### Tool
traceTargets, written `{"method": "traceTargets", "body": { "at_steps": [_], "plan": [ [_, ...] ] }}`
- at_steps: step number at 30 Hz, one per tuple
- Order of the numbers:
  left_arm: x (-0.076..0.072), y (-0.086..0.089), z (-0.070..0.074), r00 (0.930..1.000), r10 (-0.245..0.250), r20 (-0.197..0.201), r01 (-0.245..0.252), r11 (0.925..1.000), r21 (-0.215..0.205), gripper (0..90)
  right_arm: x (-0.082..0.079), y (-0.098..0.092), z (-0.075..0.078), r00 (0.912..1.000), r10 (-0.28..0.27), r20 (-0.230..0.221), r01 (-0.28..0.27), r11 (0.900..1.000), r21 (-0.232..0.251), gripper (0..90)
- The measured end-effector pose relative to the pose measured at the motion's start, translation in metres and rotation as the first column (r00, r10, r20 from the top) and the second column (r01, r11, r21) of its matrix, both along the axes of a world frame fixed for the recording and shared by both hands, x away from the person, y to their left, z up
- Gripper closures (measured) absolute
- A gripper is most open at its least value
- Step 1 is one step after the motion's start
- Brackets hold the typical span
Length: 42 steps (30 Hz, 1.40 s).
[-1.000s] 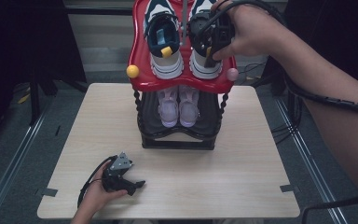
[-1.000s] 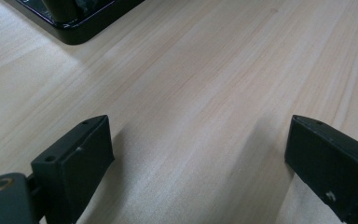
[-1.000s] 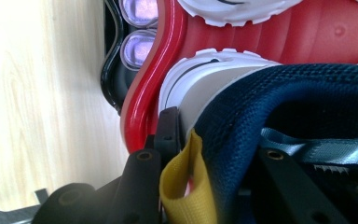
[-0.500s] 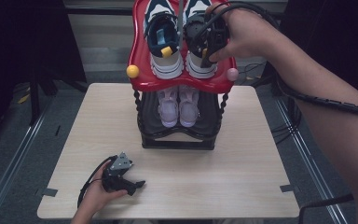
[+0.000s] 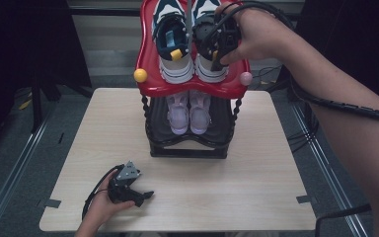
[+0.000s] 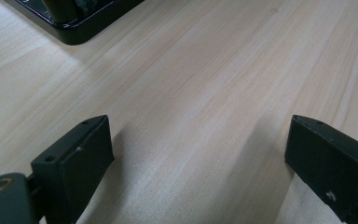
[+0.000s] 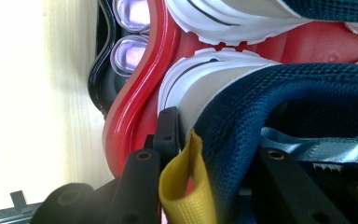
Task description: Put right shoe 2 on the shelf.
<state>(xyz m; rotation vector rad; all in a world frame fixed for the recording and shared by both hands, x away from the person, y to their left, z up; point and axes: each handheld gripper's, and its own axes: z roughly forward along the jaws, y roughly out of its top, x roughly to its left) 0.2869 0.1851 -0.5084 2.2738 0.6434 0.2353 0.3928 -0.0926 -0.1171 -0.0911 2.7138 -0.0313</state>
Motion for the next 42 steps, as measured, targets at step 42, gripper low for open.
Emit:
{"method": "traceTargets", "body": {
  "at_steps": [42],
  "plan": [
    [0.0007, 0.0, -0.0003, 1.0, -0.003, 0.003, 0.003, 1.0, -0.004, 6.9, -0.0006, -0.0078, 0.0039, 0.9982, -0.052, 0.03, 0.05, 0.996, 0.079, 44.1]
  ]
}}
